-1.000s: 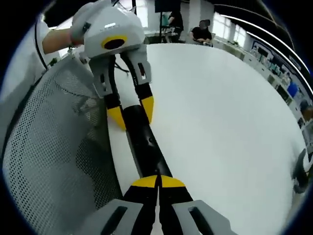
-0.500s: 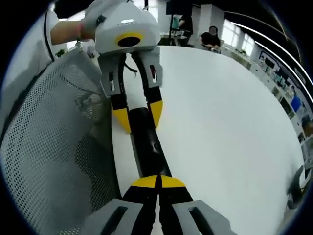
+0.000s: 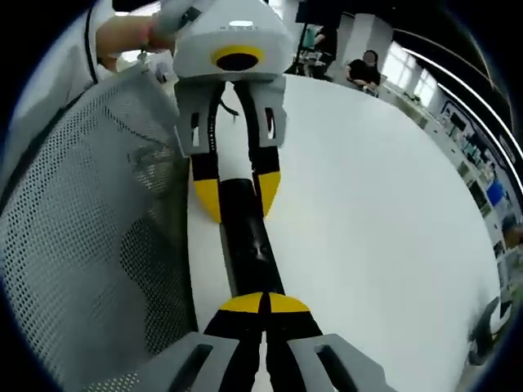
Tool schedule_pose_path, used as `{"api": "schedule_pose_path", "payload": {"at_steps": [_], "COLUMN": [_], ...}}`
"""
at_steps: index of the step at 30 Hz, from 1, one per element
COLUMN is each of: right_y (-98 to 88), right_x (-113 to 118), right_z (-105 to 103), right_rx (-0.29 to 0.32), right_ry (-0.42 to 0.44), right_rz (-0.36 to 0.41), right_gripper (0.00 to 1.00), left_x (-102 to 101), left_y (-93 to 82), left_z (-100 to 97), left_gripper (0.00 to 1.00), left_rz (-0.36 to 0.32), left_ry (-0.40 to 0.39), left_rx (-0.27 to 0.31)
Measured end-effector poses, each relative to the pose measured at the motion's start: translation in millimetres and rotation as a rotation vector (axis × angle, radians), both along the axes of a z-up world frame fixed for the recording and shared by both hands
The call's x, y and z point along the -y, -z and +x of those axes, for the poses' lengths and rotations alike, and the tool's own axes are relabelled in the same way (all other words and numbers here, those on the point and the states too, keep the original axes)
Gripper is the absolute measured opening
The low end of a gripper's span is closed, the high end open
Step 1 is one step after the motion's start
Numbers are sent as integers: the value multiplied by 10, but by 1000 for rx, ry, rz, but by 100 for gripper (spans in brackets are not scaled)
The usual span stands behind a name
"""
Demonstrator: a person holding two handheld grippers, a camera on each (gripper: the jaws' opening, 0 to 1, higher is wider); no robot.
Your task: Press the specified remote control buttons in sequence, fully releasing each button before pressing the next.
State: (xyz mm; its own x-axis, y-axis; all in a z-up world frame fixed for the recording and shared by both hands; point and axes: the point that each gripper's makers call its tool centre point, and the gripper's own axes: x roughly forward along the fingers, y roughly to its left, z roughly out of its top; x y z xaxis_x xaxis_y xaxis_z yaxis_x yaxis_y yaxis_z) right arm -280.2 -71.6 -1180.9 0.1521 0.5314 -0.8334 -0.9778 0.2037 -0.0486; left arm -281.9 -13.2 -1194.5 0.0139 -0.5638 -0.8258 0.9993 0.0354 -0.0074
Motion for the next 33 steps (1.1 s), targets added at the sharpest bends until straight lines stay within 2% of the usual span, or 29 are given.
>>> {"api": "schedule_pose_path", "payload": {"at_steps": [4, 6, 9, 14, 17, 18, 21, 24, 26, 33], "right_y": [8, 11, 25, 46, 37, 31, 5, -11, -16, 24], "right_x": [-41, -34, -36, -59, -42, -48, -44, -76, -108, -136], "right_z": [-14, -18, -24, -4, 12, 11, 20, 16, 8, 11], "right_rx": [38, 32, 67, 82, 76, 39, -23, -28, -16, 55], "right_ry": [-64, -58, -115, -129, -104, -41, 63, 75, 59, -72], "right_rz": [-41, -45, -103, -172, -154, -105, -2, 51, 50, -73], "right_gripper": [0, 0, 0, 0, 0, 0, 0, 0, 0, 0], "left_x": [0, -1, -1, -1, -1, -1, -1, -1, -1, -5], "left_y": [1, 2, 2, 3, 5, 5, 5, 6, 7, 7], "left_z": [2, 1, -1, -4, -2, -2, -3, -5, -6, -7], "left_gripper": [24, 24, 24, 24, 25, 25, 25, 25, 25, 25], "left_rz": [5, 4, 3, 12, 12, 11, 7, 8, 8, 6], "left_ry": [-1, 0, 1, 2, 2, 1, -5, -8, -9, -9], "left_rx": [0, 0, 0, 1, 0, 0, -1, 0, 1, -1]}}
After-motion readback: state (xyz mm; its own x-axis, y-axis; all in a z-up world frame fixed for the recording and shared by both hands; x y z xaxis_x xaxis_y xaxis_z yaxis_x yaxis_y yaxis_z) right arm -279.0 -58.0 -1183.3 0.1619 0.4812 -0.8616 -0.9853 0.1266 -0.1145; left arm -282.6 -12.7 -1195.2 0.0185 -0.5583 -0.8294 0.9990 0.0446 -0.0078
